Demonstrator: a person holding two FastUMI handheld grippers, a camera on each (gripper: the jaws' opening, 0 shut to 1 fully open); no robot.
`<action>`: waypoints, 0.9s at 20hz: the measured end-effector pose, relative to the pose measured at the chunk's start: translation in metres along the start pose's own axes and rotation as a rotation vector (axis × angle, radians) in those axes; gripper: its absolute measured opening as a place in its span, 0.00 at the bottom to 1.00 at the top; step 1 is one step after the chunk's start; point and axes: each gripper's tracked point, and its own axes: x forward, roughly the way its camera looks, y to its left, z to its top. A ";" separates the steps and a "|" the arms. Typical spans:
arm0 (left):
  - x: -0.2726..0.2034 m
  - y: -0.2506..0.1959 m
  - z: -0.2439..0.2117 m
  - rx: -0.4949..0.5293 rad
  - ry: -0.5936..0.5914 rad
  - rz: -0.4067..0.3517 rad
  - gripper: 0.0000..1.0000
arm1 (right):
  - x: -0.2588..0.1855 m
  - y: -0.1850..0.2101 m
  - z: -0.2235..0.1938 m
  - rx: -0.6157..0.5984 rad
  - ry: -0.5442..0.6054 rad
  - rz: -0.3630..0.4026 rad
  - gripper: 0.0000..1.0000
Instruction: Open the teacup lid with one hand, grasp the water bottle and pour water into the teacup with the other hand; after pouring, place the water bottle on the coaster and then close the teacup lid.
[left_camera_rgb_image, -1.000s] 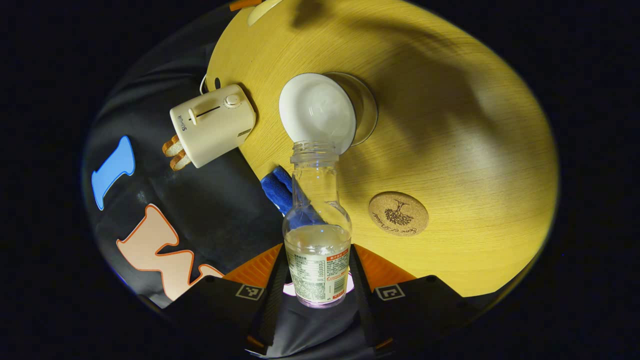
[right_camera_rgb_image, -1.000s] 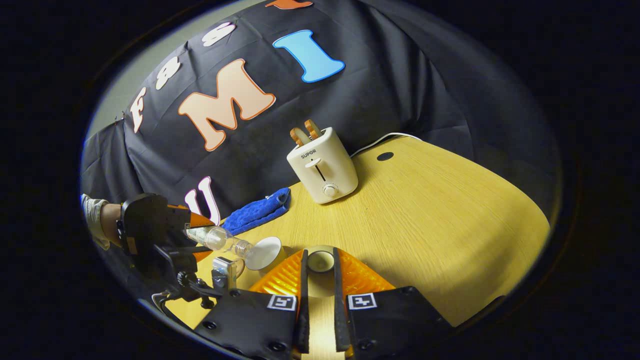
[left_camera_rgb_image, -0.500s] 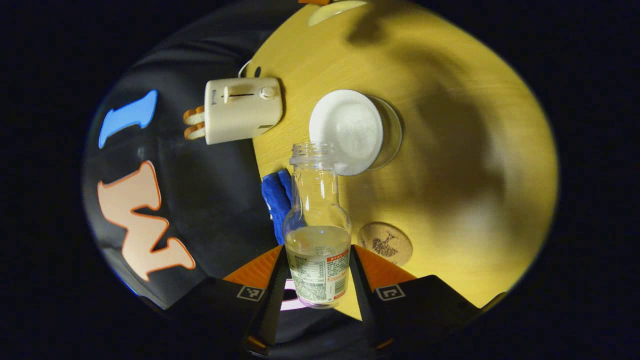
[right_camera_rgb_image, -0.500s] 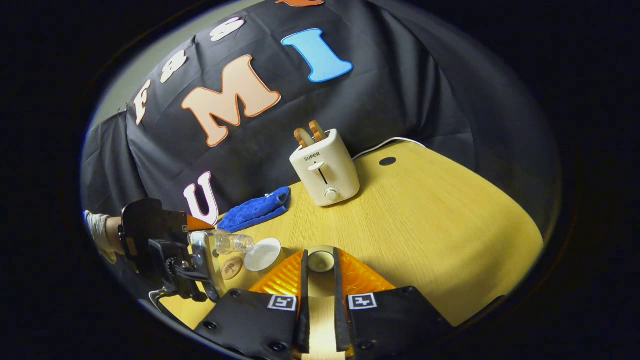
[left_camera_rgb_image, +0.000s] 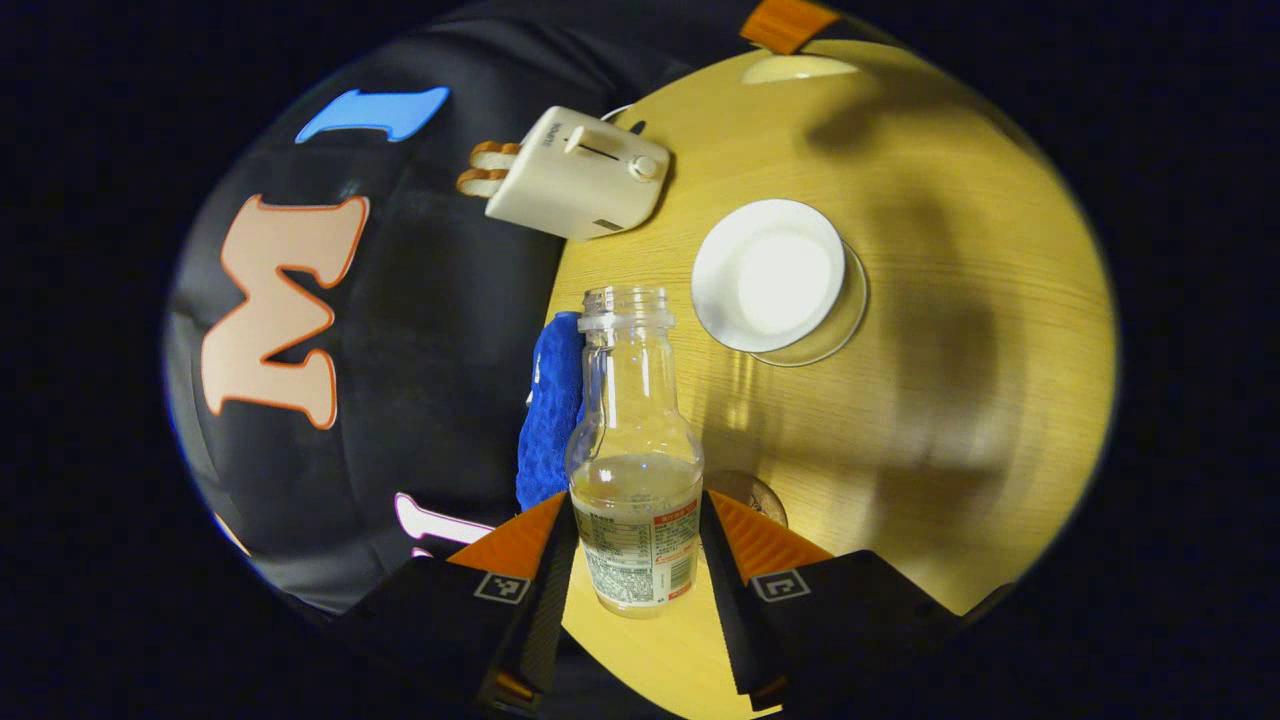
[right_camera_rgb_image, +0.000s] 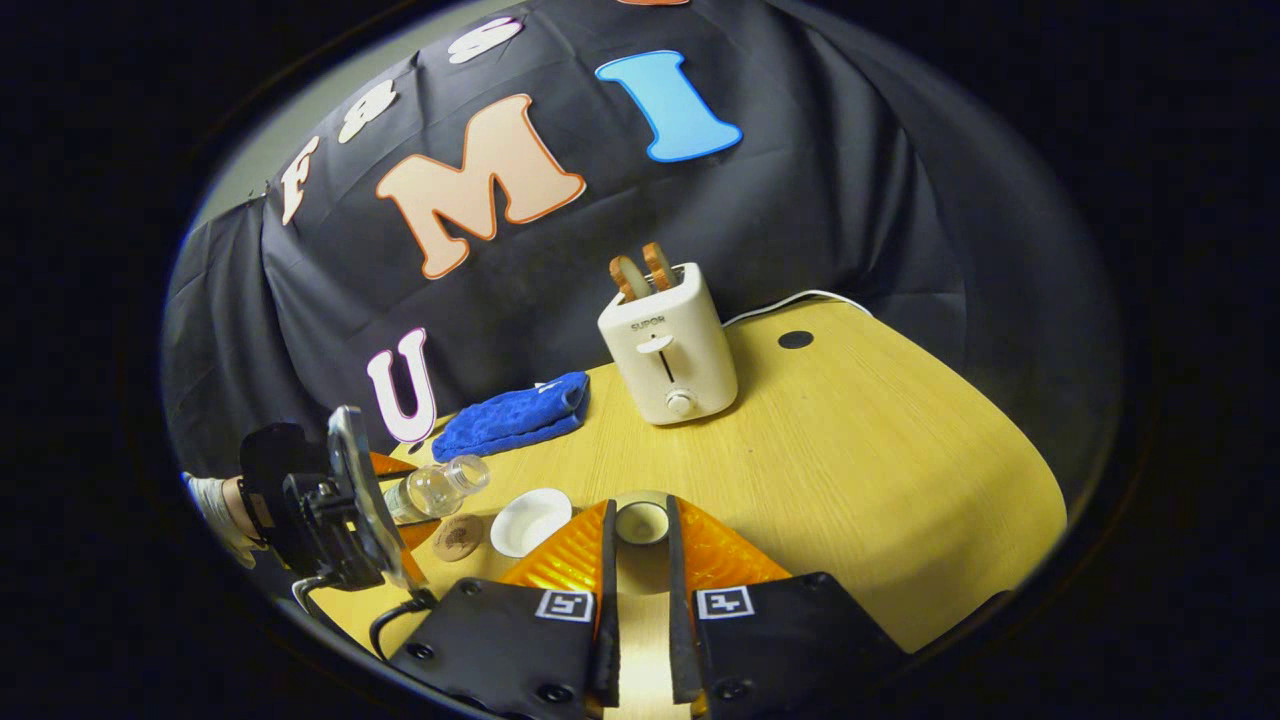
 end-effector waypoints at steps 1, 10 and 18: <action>-0.001 0.001 -0.001 -0.028 -0.017 0.019 0.65 | 0.001 0.007 -0.002 -0.012 0.008 0.009 0.23; 0.001 0.013 -0.004 -0.451 -0.152 0.167 0.63 | 0.015 0.053 -0.023 -0.093 0.085 0.060 0.19; -0.013 0.023 -0.010 -0.865 -0.320 0.278 0.64 | 0.017 0.071 -0.032 -0.189 0.138 0.075 0.27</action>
